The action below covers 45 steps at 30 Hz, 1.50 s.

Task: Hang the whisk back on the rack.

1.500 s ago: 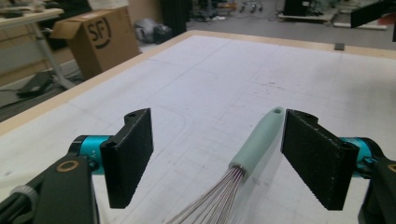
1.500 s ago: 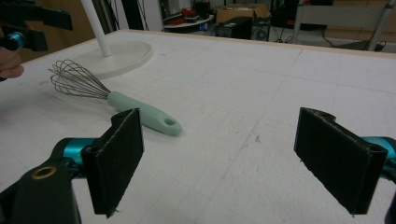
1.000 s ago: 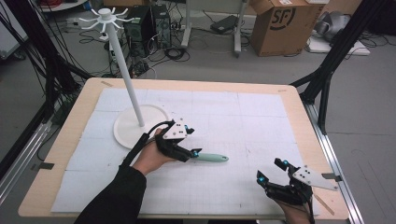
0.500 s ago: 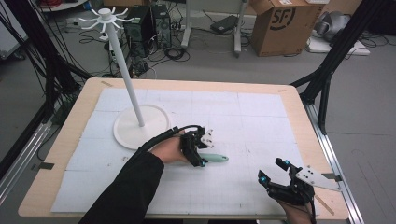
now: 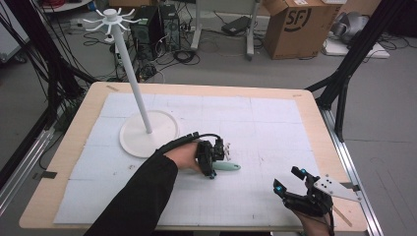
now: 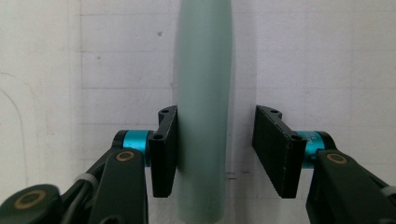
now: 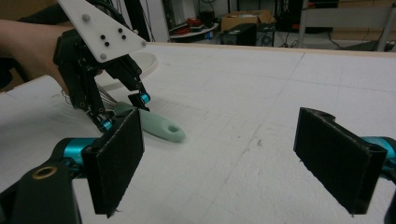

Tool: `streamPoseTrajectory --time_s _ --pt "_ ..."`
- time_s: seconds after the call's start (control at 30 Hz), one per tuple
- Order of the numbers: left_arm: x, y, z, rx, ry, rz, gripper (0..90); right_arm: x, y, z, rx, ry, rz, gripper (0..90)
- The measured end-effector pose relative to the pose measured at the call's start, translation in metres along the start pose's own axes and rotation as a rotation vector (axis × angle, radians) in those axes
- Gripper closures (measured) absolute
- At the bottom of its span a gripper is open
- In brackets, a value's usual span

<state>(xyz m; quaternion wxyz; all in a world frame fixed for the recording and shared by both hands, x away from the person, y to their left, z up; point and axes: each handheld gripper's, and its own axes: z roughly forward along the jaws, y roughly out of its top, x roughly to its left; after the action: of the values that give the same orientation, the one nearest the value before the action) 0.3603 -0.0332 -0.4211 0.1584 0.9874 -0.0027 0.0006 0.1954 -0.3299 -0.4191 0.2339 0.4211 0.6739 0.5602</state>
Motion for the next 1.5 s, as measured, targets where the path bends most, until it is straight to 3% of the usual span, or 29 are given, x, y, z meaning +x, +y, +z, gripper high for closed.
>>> streamPoseTrajectory --time_s 0.13,0.2,0.33,0.57,0.67,0.73,0.87,1.03,1.17,1.3,1.5 --pt "0.003 0.001 0.000 0.007 -0.018 -0.014 52.8 0.002 0.001 0.000 -0.005 0.001 -0.002 15.1" --pt "0.003 0.001 0.000 0.004 -0.014 0.001 54.5 0.003 0.001 0.000 -0.004 0.001 0.000 15.1" --pt "0.002 0.002 -0.001 0.001 -0.014 0.033 67.2 0.002 0.000 0.000 -0.002 0.003 0.000 15.2" --pt "0.002 0.000 -0.002 -0.007 -0.016 0.010 69.1 -0.001 -0.003 -0.001 0.004 -0.009 0.006 15.3" --pt "0.005 -0.008 -0.003 -0.063 -0.035 -0.008 69.3 -0.003 -0.005 0.000 0.015 -0.025 0.002 15.4" --pt "0.006 -0.011 -0.006 -0.071 -0.035 -0.005 69.3 -0.006 -0.008 -0.001 0.020 -0.032 0.014 15.4" --pt "0.006 -0.014 -0.022 -0.124 -0.048 -0.031 69.3 -0.010 -0.010 -0.001 0.021 -0.044 0.027 15.4" --pt "-0.002 -0.017 -0.048 -0.191 0.004 -0.044 69.3 -0.013 -0.013 0.000 0.029 -0.057 0.019 15.5" --pt "-0.010 -0.024 -0.077 -0.295 0.041 -0.048 69.3 -0.017 -0.016 -0.001 0.039 -0.070 0.030 15.5" --pt "-0.016 -0.038 -0.106 -0.416 0.087 -0.059 69.3 -0.014 -0.014 -0.001 0.031 -0.071 0.028 15.5" --pt "-0.028 -0.062 -0.136 -0.507 0.134 -0.071 69.3 -0.011 -0.016 0.002 0.055 -0.079 -0.006 15.5"
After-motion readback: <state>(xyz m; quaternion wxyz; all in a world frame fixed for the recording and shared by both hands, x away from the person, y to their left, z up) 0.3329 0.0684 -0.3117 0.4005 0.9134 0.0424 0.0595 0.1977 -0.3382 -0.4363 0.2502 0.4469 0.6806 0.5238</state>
